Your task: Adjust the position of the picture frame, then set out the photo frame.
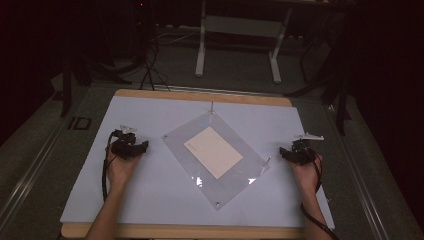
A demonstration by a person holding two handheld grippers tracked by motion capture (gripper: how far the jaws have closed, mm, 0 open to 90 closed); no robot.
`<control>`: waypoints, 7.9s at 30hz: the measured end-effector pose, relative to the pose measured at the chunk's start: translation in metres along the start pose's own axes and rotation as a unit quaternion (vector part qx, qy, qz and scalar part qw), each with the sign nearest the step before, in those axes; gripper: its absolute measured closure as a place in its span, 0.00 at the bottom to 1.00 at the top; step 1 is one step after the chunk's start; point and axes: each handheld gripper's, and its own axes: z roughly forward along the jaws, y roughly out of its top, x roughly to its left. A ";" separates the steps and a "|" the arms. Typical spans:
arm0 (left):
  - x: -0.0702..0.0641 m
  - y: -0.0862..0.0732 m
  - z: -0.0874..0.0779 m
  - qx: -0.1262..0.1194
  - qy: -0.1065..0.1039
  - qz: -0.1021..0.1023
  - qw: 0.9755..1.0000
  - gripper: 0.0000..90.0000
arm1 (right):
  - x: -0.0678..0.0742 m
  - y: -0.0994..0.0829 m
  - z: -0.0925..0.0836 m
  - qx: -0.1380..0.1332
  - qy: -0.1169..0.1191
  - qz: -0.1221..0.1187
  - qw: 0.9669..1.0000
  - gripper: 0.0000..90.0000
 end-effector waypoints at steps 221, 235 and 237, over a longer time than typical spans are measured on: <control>-0.030 0.036 0.016 -0.111 -0.153 0.040 0.981 0.65 | 0.086 0.045 0.029 -0.081 0.191 -0.024 0.978 0.90; -0.032 0.032 0.014 -0.121 -0.139 0.046 0.982 0.77 | 0.086 0.042 0.029 -0.086 0.188 -0.019 0.978 0.90; -0.033 0.032 0.014 -0.122 -0.133 0.047 0.982 0.81 | 0.086 0.041 0.029 -0.087 0.188 -0.018 0.978 0.90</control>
